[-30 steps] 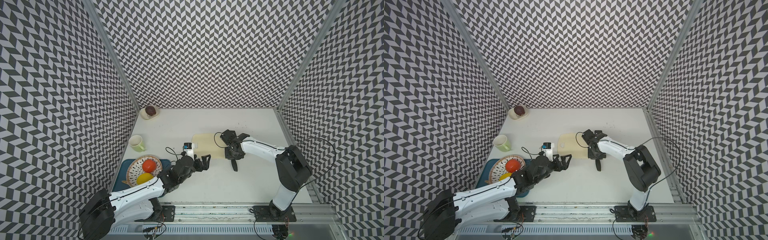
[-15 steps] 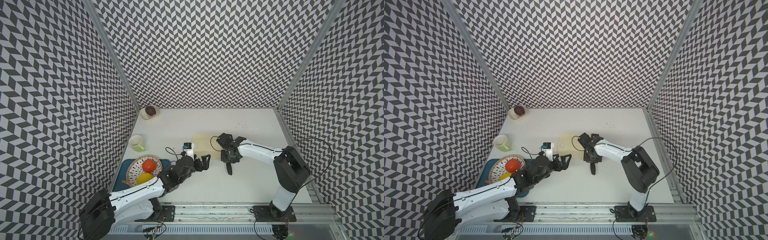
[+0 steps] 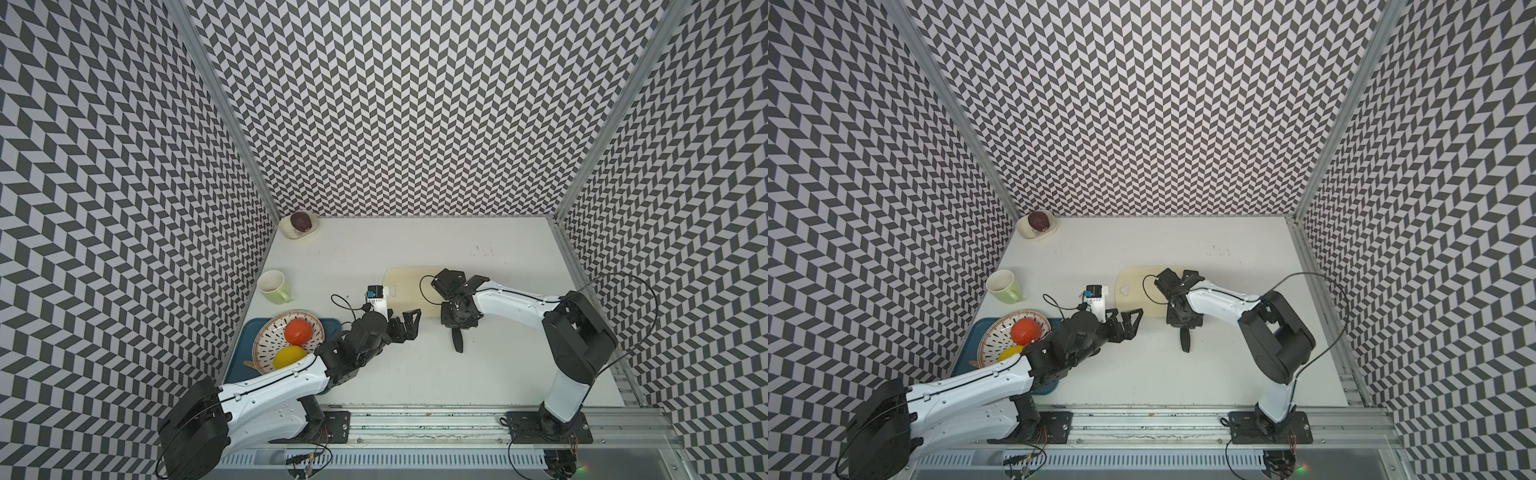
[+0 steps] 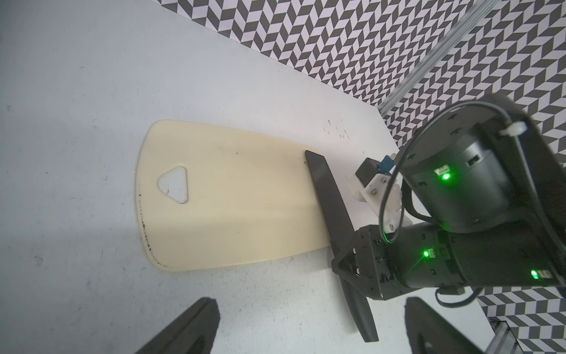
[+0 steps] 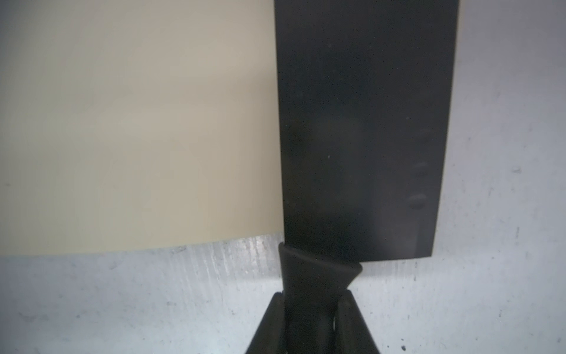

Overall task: Align the knife with the edge of the cutting board
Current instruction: Place the knife at the edge of the cutting board.

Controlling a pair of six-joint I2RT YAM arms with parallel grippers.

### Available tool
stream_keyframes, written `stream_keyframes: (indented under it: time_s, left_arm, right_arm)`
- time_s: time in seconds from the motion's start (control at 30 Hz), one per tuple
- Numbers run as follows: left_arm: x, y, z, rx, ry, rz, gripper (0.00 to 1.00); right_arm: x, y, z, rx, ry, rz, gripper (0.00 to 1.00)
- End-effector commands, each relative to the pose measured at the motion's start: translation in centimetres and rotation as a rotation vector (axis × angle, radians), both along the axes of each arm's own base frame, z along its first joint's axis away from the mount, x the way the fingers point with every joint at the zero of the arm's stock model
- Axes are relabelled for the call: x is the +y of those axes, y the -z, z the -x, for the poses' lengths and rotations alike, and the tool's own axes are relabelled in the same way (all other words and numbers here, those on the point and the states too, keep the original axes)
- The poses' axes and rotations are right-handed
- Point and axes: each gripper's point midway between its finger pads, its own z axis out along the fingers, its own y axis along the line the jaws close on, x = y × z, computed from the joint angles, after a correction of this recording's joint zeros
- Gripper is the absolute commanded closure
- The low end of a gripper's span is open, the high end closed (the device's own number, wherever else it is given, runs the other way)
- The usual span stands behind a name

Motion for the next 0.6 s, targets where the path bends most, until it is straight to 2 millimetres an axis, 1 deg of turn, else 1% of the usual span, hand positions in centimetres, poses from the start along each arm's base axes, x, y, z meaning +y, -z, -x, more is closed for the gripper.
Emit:
stream_keyframes:
  time_s: [0.0, 0.1, 0.2, 0.4, 0.57]
  left_arm:
    - [-0.3, -0.7, -0.1, -0.005, -0.001, 0.01, 0.0]
    - [-0.3, -0.7, -0.1, -0.005, 0.0, 0.005, 0.0]
    - [-0.3, -0.7, -0.2, -0.005, -0.001, 0.005, 0.0]
    - [-0.3, -0.6, -0.2, -0.003, -0.002, 0.004, 0.0]
    - [-0.3, -0.5, -0.2, -0.002, -0.002, 0.003, 0.0]
  right_arm:
    - [1.1, -1.2, -1.9, -0.07, 0.0, -0.012, 0.78]
    - [1.5, -1.0, -2.3, -0.071, -0.009, -0.016, 0.78]
    - [1.3, -0.6, -2.6, -0.069, -0.012, 0.011, 0.78]
    - [0.9, -0.2, -2.1, -0.071, -0.008, 0.008, 0.77]
    - [0.4, 0.7, -1.7, -0.05, -0.011, 0.029, 0.75]
